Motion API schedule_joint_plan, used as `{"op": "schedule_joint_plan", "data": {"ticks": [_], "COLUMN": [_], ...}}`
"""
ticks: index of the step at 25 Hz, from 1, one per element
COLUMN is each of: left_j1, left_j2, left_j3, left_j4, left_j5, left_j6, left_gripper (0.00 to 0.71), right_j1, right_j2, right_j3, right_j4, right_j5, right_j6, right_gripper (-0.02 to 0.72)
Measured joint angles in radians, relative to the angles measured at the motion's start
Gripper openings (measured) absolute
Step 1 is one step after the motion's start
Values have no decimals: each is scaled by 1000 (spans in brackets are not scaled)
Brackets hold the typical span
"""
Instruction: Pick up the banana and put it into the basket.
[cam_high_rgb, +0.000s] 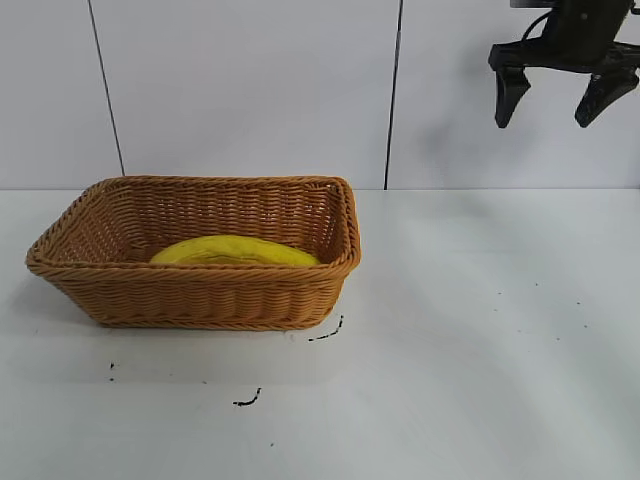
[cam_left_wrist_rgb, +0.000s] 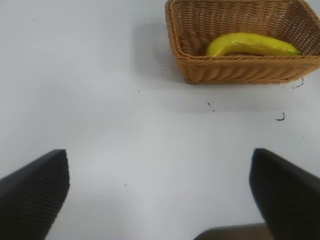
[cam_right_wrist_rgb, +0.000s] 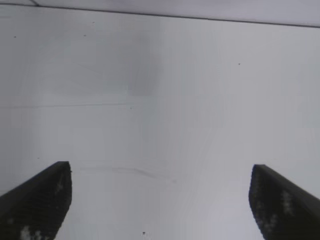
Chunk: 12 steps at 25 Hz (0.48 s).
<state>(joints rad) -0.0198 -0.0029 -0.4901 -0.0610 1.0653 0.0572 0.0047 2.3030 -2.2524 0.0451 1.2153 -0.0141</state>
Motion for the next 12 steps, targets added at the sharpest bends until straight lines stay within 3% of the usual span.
{"op": "schedule_joint_plan", "data": {"ticks": [5, 12], "left_j1": [0, 0], "left_j2": [0, 0], "left_j3": [0, 0], "left_j4": [0, 0], "left_j5": [0, 0], "left_j6": [0, 0], "left_gripper": [695, 695], "right_j1": [1, 1], "right_j2": [-147, -475], "right_j3": [218, 671], "right_j4": [20, 29], "right_j5": [0, -1], "right_j6": [-3, -5], "right_gripper": [689, 689]}}
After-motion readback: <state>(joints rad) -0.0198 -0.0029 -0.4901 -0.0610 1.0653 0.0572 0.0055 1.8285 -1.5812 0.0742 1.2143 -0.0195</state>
